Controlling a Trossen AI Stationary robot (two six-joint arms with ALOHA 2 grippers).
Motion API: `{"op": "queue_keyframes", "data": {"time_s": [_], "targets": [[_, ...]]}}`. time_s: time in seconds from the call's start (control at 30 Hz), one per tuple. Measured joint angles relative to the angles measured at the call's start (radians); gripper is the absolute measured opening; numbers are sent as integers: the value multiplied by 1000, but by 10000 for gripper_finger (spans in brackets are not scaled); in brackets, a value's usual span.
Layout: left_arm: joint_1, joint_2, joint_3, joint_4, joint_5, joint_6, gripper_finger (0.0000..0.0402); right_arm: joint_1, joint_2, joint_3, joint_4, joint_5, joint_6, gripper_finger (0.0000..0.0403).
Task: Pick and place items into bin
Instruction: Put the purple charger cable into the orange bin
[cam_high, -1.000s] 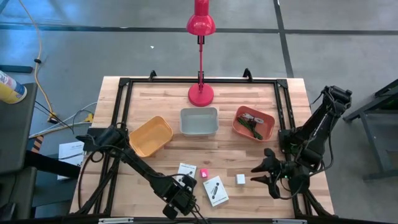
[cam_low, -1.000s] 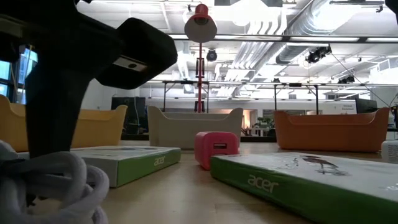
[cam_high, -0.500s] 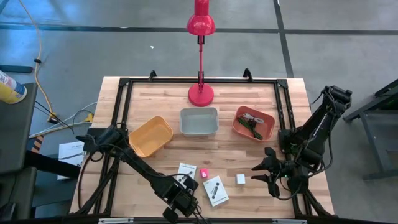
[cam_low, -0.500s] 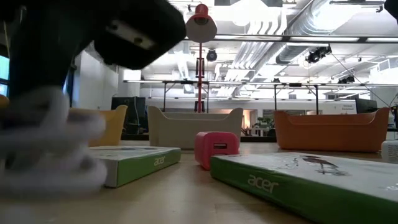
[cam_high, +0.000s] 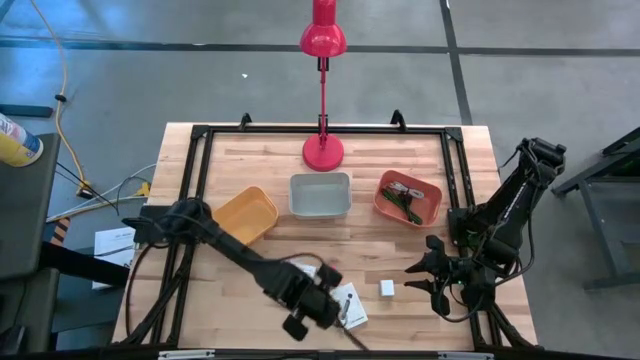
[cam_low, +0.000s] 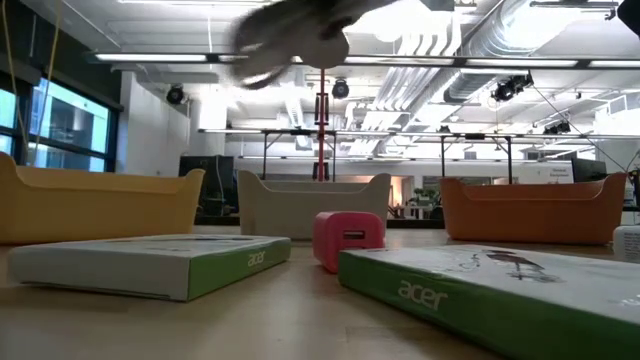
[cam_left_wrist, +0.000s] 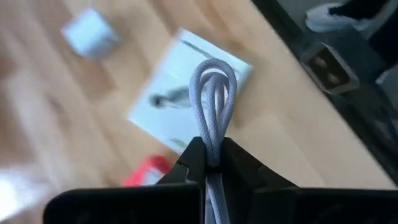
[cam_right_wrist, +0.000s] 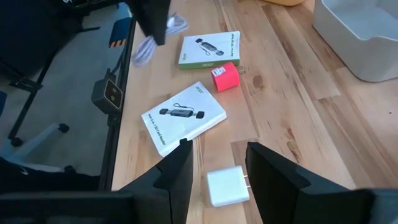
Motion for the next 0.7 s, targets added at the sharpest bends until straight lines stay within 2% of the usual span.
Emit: {"op": "queue_keyframes", "data": {"time_s": [0.37,0.57,0.7], "targets": [[204,20,15,131,-22,111,11,0,0,0,-15,7,23,138],[280,74,12,174,51,142,11,-2,0,0,-18,11,31,138],[304,114,12,211,59,146,12,-2,0,0,-38,10,56,138]]}}
